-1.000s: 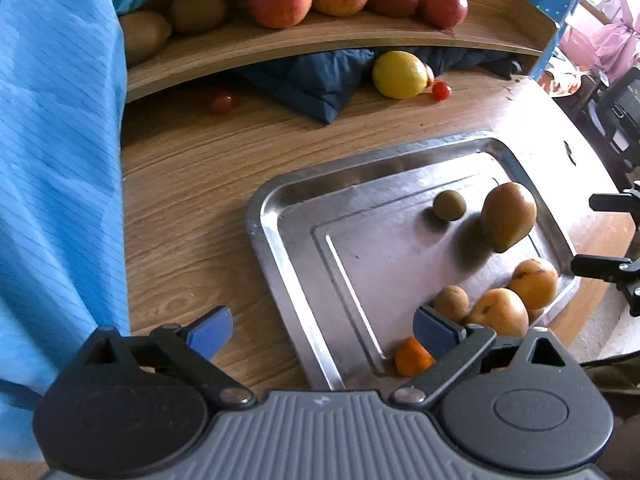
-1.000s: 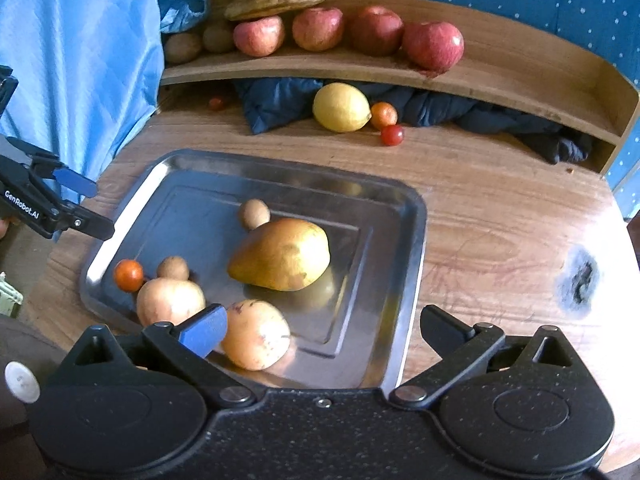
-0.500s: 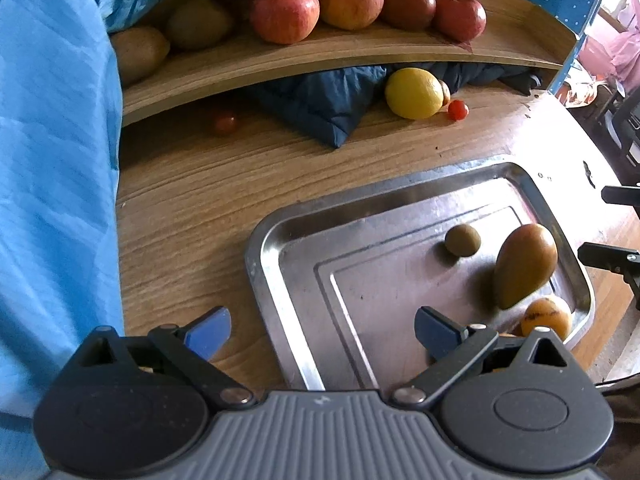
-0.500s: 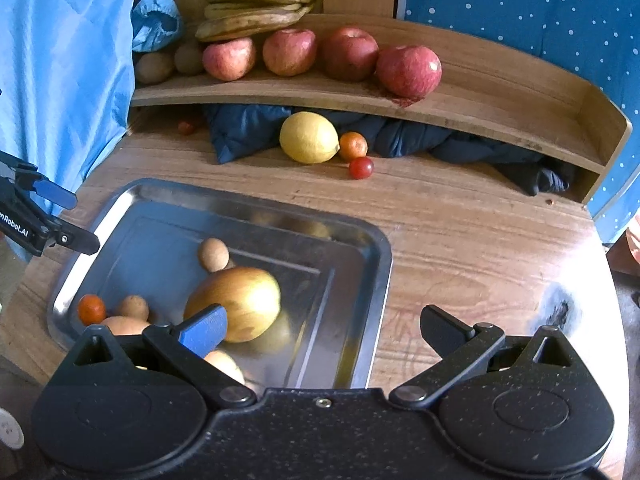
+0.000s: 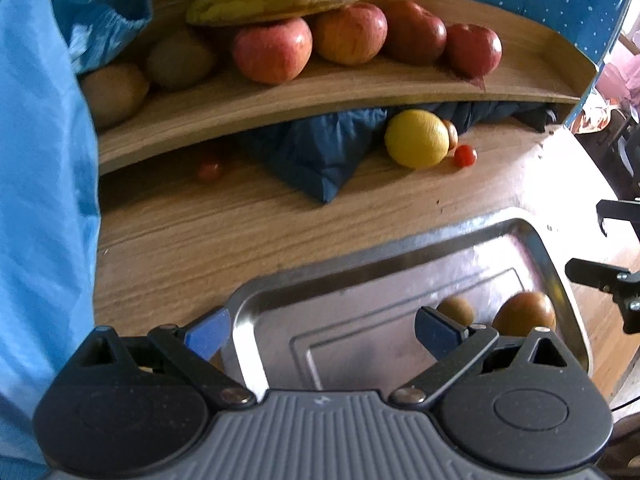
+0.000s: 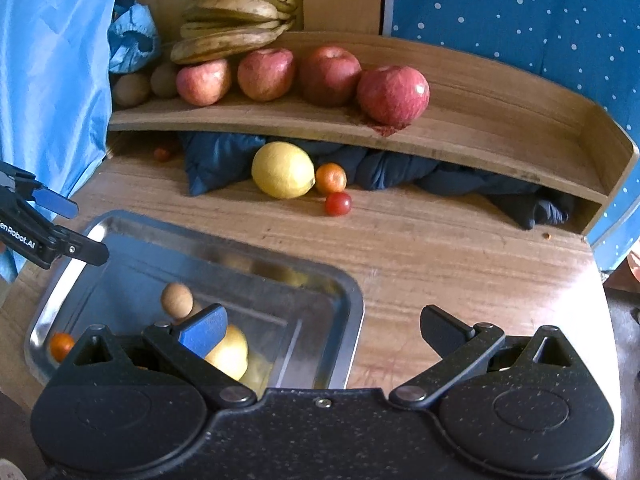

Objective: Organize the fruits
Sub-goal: 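Withdraw both open tools from the tray toward the lemon and tomato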

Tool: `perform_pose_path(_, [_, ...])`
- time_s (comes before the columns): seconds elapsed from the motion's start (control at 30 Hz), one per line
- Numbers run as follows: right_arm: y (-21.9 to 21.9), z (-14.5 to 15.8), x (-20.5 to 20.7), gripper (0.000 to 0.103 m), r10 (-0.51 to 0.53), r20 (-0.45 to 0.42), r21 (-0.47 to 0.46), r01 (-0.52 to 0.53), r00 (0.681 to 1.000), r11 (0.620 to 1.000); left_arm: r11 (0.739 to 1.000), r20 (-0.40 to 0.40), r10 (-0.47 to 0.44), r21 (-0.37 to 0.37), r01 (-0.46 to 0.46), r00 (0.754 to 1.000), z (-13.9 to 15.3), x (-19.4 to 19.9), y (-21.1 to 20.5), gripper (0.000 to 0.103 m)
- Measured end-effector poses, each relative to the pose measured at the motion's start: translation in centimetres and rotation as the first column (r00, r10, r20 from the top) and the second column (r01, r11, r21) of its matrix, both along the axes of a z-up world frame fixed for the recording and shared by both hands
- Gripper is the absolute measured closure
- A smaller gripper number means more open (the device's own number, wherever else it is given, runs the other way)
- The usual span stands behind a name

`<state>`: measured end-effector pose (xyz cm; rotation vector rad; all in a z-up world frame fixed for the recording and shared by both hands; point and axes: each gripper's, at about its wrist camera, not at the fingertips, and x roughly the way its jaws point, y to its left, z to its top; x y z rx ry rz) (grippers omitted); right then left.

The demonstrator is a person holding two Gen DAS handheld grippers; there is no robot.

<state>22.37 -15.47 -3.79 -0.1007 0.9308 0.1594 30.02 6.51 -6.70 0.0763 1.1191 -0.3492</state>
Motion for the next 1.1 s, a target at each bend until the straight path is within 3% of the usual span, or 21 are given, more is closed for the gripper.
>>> perform_pose_path(0.27, [-0.5, -0.4, 2.4, 0.001, 0.018, 0.005, 0.011, -0.018, 1.0, 1.0, 1.0, 0.011, 0.004, -0.028, -0.003, 1.0, 0.3, 2.3, -2.3, 0.002])
perform_pose_path(0.73, [-1.3, -2.2, 6.7, 0.001, 0.031, -0.001, 0.03, -0.031, 1.0, 0.999, 0.99, -0.004, 0.021, -0.139, -0.021, 1.0, -0.1, 6.9, -7.3, 0.002])
perform_pose_path(1.1, [-1.5, -3.6, 9.0, 0.001, 0.024, -0.003, 0.041, -0.024, 1.0, 0.999, 0.989, -0.027, 0.069, -0.13, -0.072, 0.997, -1.6, 9.2, -8.9, 0.001])
